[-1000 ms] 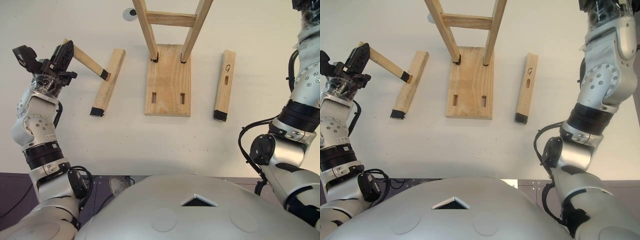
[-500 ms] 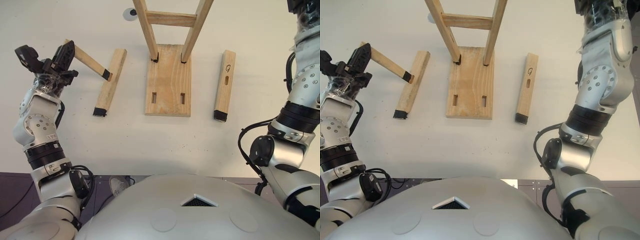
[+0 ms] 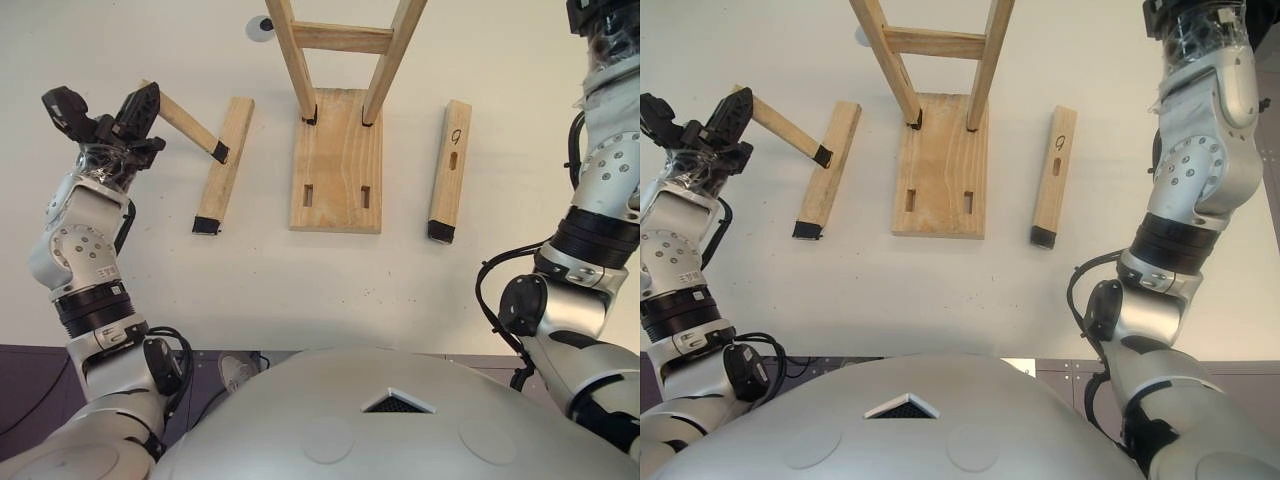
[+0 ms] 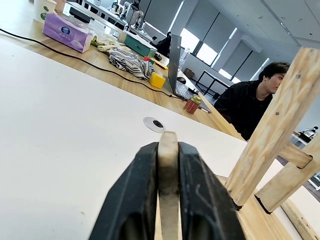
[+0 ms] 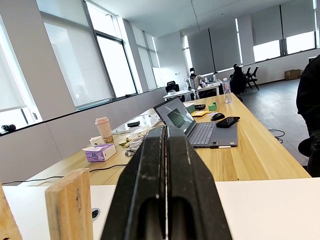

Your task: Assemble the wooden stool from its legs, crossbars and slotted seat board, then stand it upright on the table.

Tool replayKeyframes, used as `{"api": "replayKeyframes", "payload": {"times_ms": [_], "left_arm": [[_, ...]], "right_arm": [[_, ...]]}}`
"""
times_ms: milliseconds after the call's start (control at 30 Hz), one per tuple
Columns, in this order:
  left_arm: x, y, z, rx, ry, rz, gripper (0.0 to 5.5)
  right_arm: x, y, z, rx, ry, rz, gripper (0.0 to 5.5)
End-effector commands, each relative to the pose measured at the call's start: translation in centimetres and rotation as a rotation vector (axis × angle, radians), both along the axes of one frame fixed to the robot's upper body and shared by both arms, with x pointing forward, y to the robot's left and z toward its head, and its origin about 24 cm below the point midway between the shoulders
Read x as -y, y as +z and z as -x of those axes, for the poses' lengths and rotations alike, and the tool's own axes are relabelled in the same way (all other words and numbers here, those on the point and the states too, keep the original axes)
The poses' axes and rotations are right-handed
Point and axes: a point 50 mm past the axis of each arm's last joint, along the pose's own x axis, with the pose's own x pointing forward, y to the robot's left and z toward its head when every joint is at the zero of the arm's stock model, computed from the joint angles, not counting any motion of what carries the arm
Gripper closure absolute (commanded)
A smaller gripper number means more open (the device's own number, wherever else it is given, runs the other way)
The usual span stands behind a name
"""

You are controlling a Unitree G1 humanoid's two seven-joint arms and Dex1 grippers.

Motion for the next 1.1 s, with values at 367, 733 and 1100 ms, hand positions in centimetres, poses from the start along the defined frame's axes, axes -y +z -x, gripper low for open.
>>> {"api": "replayKeyframes", "payload": {"times_ms": [367,733,1100], "left_arm": [[4.1,-7.7,4.0,-0.068,-0.033,-0.373,5.13],[4.6,-8.4,3.9,-0.097,-0.062,-0.388,5.13],[1.0,-1.5,0.6,-0.195,-0.177,-0.589,3.57]], "right_arm": [[-0.3,-0.3,0.1,-0.006,0.010,0.040,5.50],[-0.5,-0.6,0.1,-0.018,0.003,0.042,5.50],[-0.6,-0.4,0.2,-0.029,-0.023,0.094,5.50]]}}
